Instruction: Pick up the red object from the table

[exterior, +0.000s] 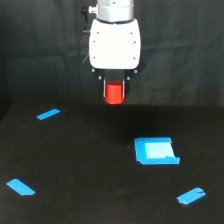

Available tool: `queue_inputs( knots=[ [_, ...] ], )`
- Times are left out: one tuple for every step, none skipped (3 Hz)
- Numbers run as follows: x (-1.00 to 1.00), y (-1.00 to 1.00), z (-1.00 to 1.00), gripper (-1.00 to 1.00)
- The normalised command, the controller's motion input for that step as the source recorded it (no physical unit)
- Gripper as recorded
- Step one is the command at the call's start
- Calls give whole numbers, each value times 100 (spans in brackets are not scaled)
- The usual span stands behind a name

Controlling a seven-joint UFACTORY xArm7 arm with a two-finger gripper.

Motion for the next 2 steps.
queue_inputs(
  knots=[
    [8, -2, 8, -100],
    [3, -3, 10, -91]
  ],
)
